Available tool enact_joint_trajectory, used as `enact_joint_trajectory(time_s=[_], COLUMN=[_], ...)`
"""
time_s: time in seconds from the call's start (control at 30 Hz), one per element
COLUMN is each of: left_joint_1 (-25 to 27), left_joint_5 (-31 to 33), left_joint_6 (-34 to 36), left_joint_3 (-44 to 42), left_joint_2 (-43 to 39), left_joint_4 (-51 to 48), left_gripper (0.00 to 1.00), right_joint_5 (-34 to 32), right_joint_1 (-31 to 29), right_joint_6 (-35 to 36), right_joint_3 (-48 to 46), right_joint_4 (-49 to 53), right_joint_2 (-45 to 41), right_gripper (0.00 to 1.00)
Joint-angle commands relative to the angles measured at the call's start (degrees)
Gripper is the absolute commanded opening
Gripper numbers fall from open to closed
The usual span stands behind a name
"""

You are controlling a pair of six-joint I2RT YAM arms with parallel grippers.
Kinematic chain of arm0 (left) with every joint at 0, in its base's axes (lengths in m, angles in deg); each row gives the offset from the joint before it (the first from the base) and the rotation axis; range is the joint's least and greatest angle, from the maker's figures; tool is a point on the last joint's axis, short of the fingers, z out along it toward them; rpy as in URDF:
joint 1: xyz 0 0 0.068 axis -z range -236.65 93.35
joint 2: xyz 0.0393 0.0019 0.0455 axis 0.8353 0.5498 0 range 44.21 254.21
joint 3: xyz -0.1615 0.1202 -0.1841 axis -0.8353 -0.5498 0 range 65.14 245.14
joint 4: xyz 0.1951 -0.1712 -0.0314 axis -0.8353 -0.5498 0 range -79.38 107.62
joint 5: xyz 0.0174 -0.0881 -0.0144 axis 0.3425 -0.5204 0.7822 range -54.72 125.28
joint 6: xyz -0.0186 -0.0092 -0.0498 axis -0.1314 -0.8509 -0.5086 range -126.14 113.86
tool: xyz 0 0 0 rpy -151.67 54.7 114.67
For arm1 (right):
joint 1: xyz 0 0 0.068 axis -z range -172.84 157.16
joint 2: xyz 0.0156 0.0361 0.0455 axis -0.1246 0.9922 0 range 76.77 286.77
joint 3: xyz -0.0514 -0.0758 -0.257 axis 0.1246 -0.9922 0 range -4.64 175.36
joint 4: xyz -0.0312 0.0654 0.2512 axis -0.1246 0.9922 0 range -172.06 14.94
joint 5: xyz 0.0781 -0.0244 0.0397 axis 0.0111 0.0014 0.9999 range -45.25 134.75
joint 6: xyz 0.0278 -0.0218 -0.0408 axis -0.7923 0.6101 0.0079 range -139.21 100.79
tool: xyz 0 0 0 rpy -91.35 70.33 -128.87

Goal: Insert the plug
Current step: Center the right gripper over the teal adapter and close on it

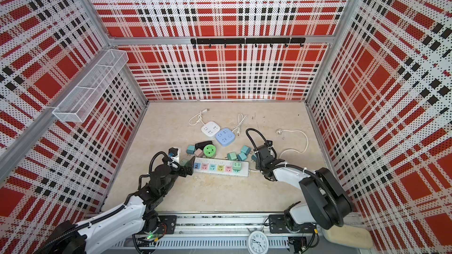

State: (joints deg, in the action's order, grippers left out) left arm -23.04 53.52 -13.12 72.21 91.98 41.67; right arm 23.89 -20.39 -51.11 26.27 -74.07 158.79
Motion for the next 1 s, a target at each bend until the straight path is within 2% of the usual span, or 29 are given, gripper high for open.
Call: enact_joint_trajectory(time_s=[0.0,0.1,0.3,0.43,0.6,0.97], left_joint_1=[0.43,0.47,0.35,0.24,-0.2,-0.49], left_joint_5=[0.48,0.43,0.28,0.12,0.39,0.81], left_joint_6=[0.13,0.22,0.16,0.17,-0.39,-1.04], left_joint_3=[1.55,1.79,1.7,1.69,2.07,3.12], left_joint_2=[0.35,0.56,0.26,0.16,0.82,2.62], left_joint_4=[1.44,1.49,1.41,1.37,0.95,0.4], left_gripper=[0.99,0.99,0.99,0.99,0.99,0.99], right_joint_5=[1.09,0.84,-1.13,3.82,4.98,4.79], right_joint_1=[0.63,0.67,0.65,0.4,-0.99,-2.92], right_joint_6=[1.42,1.48,2.37,2.72,2.94,3.69], right_joint_3=[3.17,3.77,4.89,5.12,7.04,11.25], right_joint_4=[-2.94,-2.42,1.79,1.19,2.04,2.77], right_joint_2=[1.48,-0.17,-6.34,-8.29,-5.48,5.15], right_gripper=[0.48,0.48,0.54,0.65,0.71,0.73])
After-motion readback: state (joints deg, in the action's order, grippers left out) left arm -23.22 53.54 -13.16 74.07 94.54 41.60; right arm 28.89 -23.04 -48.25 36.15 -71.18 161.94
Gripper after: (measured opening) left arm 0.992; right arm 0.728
